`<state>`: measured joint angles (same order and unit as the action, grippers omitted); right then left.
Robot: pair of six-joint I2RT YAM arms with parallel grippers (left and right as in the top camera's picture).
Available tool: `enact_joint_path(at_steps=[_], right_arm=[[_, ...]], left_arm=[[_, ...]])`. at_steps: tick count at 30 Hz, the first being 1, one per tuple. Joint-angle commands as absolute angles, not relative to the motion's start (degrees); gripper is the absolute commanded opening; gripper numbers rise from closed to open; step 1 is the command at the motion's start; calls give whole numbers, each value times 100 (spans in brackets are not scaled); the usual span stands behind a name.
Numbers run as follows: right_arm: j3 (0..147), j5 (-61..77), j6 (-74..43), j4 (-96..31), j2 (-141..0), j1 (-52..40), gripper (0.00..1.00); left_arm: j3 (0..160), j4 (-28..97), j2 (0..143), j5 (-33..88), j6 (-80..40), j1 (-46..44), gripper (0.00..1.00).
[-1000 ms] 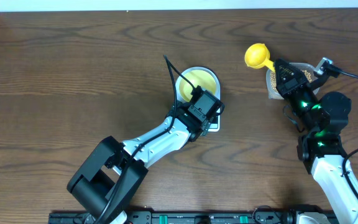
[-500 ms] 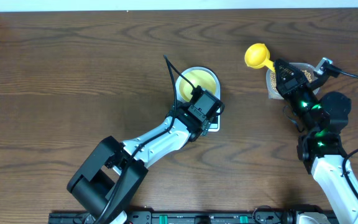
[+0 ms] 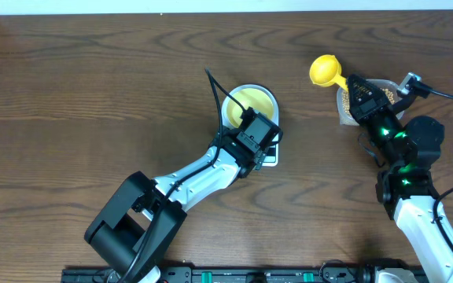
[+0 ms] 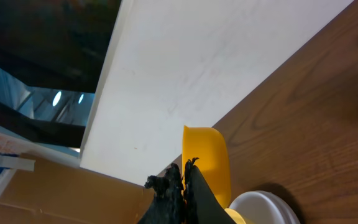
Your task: Scoop item into bowl and weigh 50g on scale
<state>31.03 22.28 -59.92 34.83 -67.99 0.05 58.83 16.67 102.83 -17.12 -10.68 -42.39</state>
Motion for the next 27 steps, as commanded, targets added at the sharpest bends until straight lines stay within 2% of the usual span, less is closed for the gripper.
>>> enact_joint_path(at_steps=[1, 27], right_arm=[[3183, 2263, -6016, 3494, -6812, 34, 1], [3183, 2263, -6014, 3494, -6812, 34, 1]], left_arm=[[5826, 1678, 10374, -1872, -1105, -4213, 88], [5824, 1656, 10523, -1874, -1066, -4213, 88]])
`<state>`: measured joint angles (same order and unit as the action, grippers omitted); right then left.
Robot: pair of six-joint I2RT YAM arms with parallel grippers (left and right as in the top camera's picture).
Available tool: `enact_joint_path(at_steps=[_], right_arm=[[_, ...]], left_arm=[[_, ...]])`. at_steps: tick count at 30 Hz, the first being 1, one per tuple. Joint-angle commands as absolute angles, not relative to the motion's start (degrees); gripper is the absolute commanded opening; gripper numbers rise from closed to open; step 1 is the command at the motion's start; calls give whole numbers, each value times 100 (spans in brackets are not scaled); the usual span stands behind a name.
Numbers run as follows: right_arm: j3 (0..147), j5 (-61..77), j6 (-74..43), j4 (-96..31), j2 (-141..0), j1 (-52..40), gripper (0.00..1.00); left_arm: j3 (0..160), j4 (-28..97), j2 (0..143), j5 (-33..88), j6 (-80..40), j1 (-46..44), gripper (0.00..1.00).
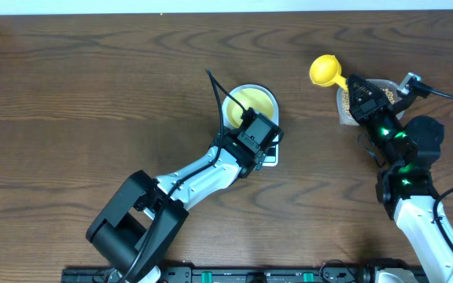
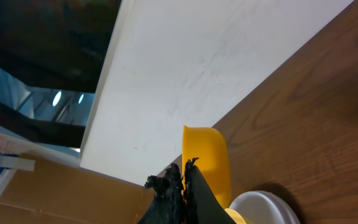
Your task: Scoop item into bowl and weigh 50g on scale
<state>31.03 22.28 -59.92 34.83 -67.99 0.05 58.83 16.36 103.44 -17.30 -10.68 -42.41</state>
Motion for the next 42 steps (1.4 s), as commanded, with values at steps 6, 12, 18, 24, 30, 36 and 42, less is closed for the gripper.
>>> enact_joint_path(at_steps=[6, 12, 18, 24, 30, 36, 42], right_arm=[[3183, 2261, -6014, 3494, -6812, 34, 1], [3183, 2259, -6010, 3494, -6812, 34, 1], [3183, 2261, -5992, 3494, -6812, 34, 1], [3183, 2261, -5992, 3494, -6812, 34, 1], [3183, 2261, -5986, 3494, -6812, 34, 1], [3183, 2259, -5951, 3494, -6812, 34, 1], [3183, 2261, -5951, 3494, -6812, 34, 1]], left_arm=[[5824, 1708, 10398, -1874, -991, -4219, 88], [5824, 1918, 10112, -1870, -993, -4235, 88], [5824, 2106, 9802, -1870, -996, -4278, 88], [5824, 2456, 9393, -1850, -1022, -4383, 88], [5824, 2969, 8766, -1555, -1299, -4416, 88], [5824, 3345, 8095, -1411, -1299, -4416, 88], [5824, 3645, 7507, -976, -1299, -4416, 88]])
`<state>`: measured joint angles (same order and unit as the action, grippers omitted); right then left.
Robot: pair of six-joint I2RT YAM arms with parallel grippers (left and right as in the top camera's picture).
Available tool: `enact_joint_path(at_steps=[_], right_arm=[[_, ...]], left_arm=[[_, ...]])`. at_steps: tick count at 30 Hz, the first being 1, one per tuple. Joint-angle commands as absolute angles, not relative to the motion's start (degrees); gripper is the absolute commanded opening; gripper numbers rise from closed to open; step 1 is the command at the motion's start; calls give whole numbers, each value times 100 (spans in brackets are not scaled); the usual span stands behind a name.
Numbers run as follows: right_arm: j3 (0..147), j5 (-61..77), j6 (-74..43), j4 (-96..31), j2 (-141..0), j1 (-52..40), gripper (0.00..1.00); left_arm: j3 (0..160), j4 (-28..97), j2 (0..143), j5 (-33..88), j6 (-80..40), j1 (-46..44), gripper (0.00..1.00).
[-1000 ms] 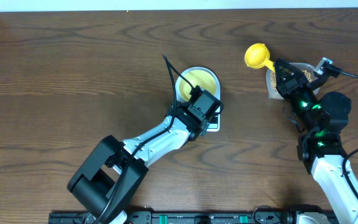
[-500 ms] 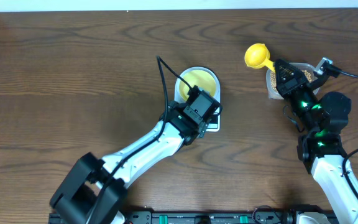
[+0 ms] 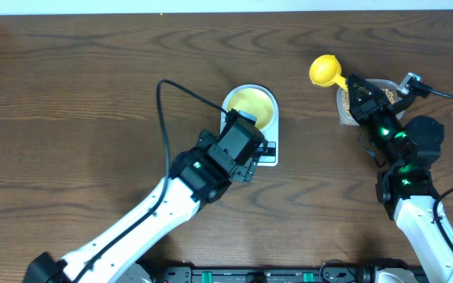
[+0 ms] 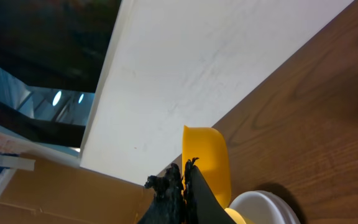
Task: Scoop item into bowl and weigh 50g on scale
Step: 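Pull the left gripper back from the bowl toward the scale's front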
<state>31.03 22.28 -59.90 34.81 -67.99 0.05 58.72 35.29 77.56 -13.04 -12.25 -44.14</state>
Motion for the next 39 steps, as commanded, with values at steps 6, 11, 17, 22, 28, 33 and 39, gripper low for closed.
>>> enact_joint_path(at_steps=[6, 11, 17, 22, 28, 33, 39], right_arm=[[3183, 2263, -5953, 3494, -6812, 34, 1], [3183, 2263, -5953, 3494, -6812, 34, 1], [3183, 2263, -5951, 3494, -6812, 34, 1], [3183, 2261, -5948, 3494, -6812, 34, 1], [3183, 2261, -5948, 3494, -6812, 34, 1], [3183, 2263, -5948, 3494, -6812, 34, 1], [3183, 2263, -5948, 3494, -6812, 34, 1]], left_arm=[[5824, 3774, 7446, -963, -1461, -4399, 88], [5824, 3789, 7446, -701, -1828, -4189, 88], [5824, 3959, 7446, -523, -1712, -3828, 88], [5824, 4032, 7446, -340, -1116, -3632, 88], [5824, 4075, 7446, -338, -392, -3601, 88], [5824, 4130, 7312, -91, -121, -3516, 88], [5824, 4136, 6801, 1011, 449, -2941, 88]])
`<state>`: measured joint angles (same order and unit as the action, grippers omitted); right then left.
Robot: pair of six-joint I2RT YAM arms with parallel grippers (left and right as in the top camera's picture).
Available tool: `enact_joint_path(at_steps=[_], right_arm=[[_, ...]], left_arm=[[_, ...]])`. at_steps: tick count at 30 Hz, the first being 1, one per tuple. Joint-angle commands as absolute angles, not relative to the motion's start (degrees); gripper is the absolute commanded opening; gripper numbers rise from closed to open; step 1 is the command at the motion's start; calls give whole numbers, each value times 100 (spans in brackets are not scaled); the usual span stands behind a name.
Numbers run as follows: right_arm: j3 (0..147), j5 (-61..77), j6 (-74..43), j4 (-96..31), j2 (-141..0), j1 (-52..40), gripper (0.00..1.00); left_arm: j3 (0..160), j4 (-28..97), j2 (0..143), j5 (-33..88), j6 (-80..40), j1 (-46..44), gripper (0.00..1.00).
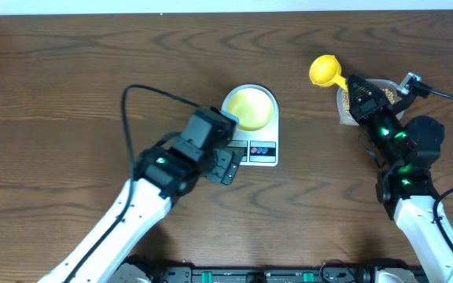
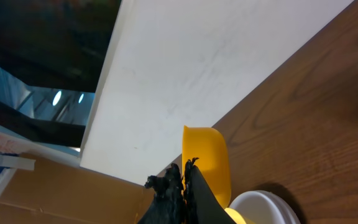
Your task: Scoop item into bowl and weigh 50g on scale
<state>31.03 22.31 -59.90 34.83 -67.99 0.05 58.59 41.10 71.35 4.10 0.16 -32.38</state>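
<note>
A yellow bowl (image 1: pixel 250 107) stands on the white scale (image 1: pixel 264 152), whose display panel shows in front of the bowl. My left gripper (image 1: pixel 226 166) hovers just off the scale's front left corner; its fingers are too dark to separate from above. My right gripper (image 1: pixel 354 88) is shut on the handle of a yellow scoop (image 1: pixel 323 70), held above the table left of the container of grains (image 1: pixel 383 87). In the right wrist view the gripper (image 2: pixel 186 172) pinches the scoop (image 2: pixel 207 158) above the container's white rim (image 2: pixel 263 206).
The wooden table (image 1: pixel 93 86) runs to a white wall edge (image 1: pixel 211 6) at the back. A black cable (image 1: pixel 144 93) loops up from my left arm over the table left of the bowl.
My left gripper has moved off the scale's panel to the front left, so the display is uncovered. The right gripper and scoop have not moved.
At the two oldest moments my left gripper sat at the scale's front, right by the bowl. Then it was over the scale's panel with the arm raised. Now it is off the scale's corner. My right gripper held the scoop still throughout.
</note>
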Motion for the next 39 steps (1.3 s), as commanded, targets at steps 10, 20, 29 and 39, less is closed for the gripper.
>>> enact_joint_path(at_steps=[10, 20, 29, 39], right_arm=[[3183, 2261, -5948, 3494, -6812, 34, 1], [3183, 2261, -5907, 3494, -6812, 34, 1], [3183, 2259, -5907, 3494, -6812, 34, 1], [3183, 2259, -5907, 3494, -6812, 34, 1]], left_arm=[[5664, 4156, 6386, 1057, 537, -2545, 88], [5183, 3651, 6386, 1160, 530, -2545, 88], [5183, 3553, 6396, 1153, 513, -2545, 88], [5183, 3575, 6396, 1155, 513, -2545, 88]])
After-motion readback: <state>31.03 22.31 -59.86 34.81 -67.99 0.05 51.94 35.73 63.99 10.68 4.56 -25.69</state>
